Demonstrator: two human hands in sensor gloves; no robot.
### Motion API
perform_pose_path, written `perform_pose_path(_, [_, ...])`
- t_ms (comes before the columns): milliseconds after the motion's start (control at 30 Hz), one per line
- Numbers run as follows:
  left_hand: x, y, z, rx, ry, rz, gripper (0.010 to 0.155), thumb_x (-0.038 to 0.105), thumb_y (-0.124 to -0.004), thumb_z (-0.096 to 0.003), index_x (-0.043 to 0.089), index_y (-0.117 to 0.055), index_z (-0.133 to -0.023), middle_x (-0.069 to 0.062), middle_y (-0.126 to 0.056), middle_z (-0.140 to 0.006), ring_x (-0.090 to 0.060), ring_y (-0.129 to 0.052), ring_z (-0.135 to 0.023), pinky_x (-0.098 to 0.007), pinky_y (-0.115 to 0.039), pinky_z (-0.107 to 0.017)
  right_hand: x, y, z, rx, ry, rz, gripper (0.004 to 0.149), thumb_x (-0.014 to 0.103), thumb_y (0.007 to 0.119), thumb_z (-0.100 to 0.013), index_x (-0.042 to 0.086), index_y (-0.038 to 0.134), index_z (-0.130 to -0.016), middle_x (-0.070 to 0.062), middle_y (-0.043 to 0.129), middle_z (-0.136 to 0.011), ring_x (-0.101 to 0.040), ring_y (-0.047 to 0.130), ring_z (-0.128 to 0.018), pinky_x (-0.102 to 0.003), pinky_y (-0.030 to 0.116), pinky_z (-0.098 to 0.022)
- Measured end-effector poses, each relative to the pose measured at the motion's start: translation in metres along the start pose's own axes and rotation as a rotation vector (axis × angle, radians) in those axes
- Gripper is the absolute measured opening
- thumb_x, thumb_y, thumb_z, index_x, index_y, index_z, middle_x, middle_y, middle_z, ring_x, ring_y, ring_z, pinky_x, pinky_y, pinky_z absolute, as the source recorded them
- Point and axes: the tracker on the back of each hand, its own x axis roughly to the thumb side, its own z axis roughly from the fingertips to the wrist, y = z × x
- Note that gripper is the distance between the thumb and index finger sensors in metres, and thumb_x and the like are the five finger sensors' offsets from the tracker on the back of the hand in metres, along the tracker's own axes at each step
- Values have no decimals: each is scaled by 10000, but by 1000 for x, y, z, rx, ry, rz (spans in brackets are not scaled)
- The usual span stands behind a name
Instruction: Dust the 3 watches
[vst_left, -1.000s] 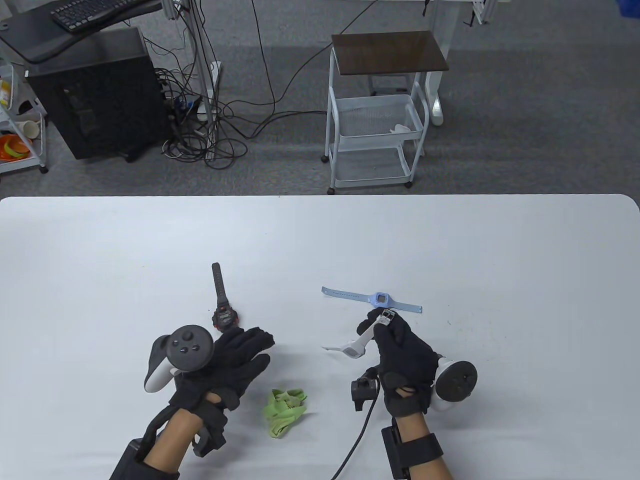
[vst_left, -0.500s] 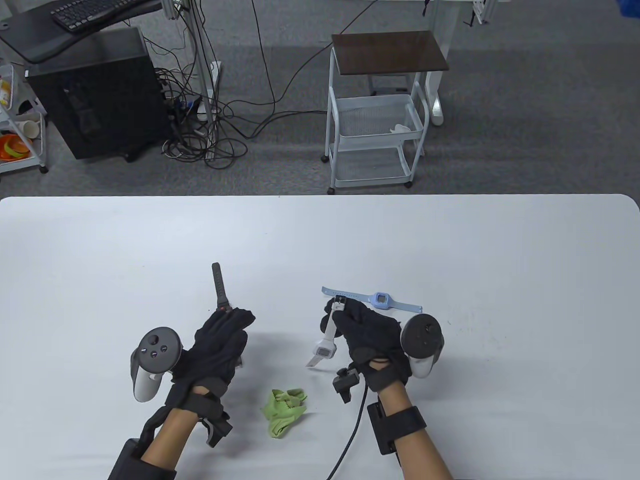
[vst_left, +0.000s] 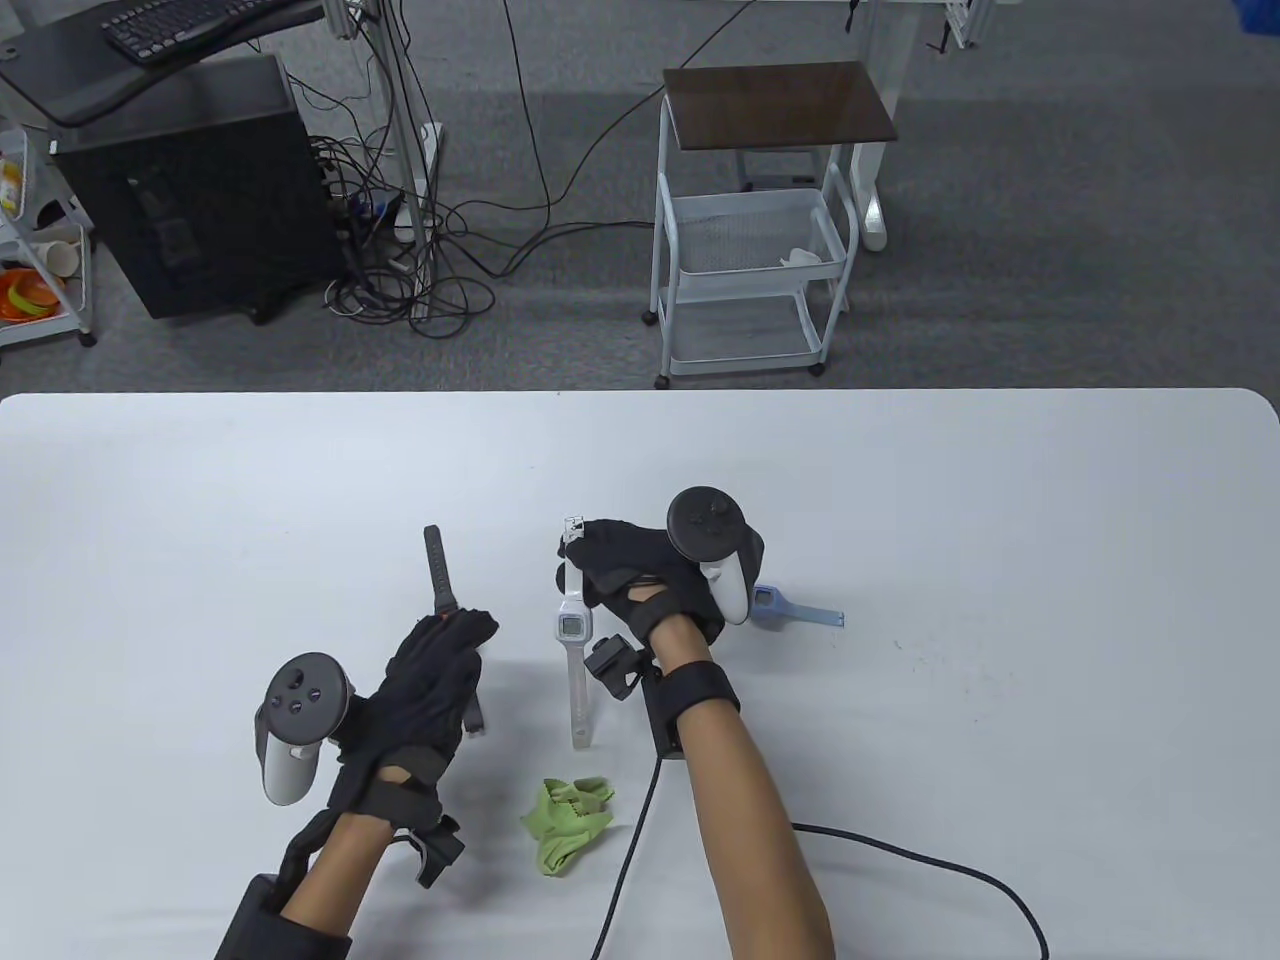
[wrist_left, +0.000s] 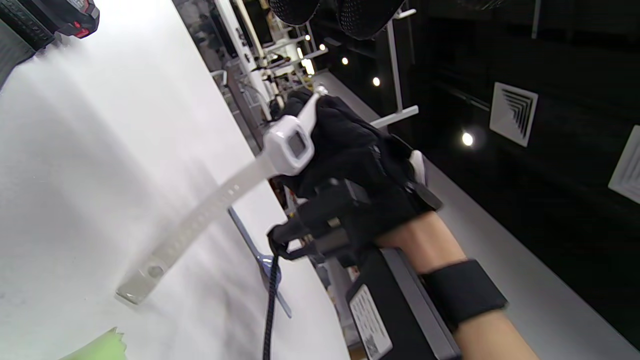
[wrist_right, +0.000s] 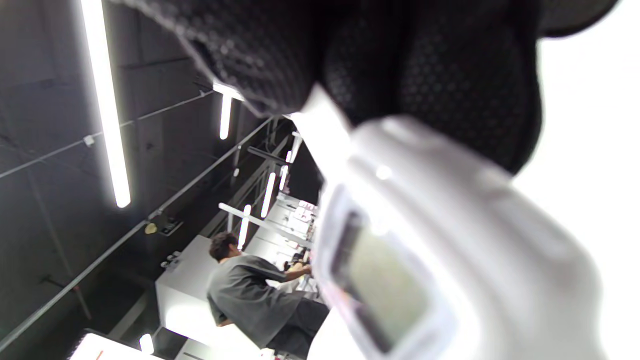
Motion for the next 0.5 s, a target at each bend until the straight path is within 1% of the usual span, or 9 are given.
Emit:
perform_pose_path(167, [-1, 4, 0, 17, 2, 28, 687, 639, -495, -605, 239, -408, -1157, -99, -325, -1229, -471, -94, -1111, -708, -49, -667, -16, 12, -22, 19, 73, 77, 455, 341, 846, -388, 82, 919, -754, -134, 1064, -568, -382, 1014, -463, -710, 554, -534])
perform_pose_path(233, [-1, 5, 0, 19, 0, 32, 690, 642, -491, -606, 239, -401, -1158, -98, -321, -1229, -468, -92, -1112, -706, -50, -670, -23, 19, -29, 30, 96, 128, 453, 337, 857, -379, 74, 939, -738, -141, 1073, -531, -389, 1010, -445, -703, 564, -530])
perform_pose_path(267, [-1, 4, 0, 17, 3, 30, 690, 642, -490, -606, 239, -401, -1158, -99, -321, -1229, -466, -91, -1113, -706, -50, -670, -26, 22, -32, 47, 113, 169, 451, 341, 858, -379, 87, 941, -742, -135, 1071, -540, -403, 994, -478, -702, 557, -538])
perform_pose_path(300, [-2, 2, 0, 13, 4, 30, 693, 642, -492, -605, 234, -403, -1158, -101, -322, -1228, -470, -92, -1111, -707, -51, -668, -30, 26, -35, 51, 125, 191, 448, 345, 859, -376, 104, 946, -744, -134, 1062, -563, -424, 970, -522, -704, 543, -547])
perform_pose_path(367, [-2, 1, -1, 6, 6, 33, 690, 640, -493, -606, 233, -405, -1157, -104, -322, -1227, -471, -90, -1111, -707, -50, -668, -35, 31, -40, 41, 123, 228, 443, 359, 860, -371, 128, 961, -736, -163, 1032, -628, -457, 924, -580, -708, 525, -546])
perform_pose_path(400, [-3, 1, -2, 2, 7, 33, 688, 640, -491, -607, 236, -403, -1157, -101, -320, -1228, -468, -90, -1112, -706, -50, -669, -38, 33, -42, 43, 144, 239, 441, 361, 862, -371, 135, 966, -735, -187, 1001, -673, -476, 887, -615, -714, 500, -552])
perform_pose_path(500, [-4, 1, -3, 0, 17, 28, 690, 641, -490, -606, 235, -402, -1157, -104, -319, -1228, -469, -88, -1111, -706, -49, -669, -41, 41, -47, 36, 177, 255, 438, 359, 867, -373, 136, 972, -735, -254, 841, -836, -536, 739, -664, -718, 391, -580])
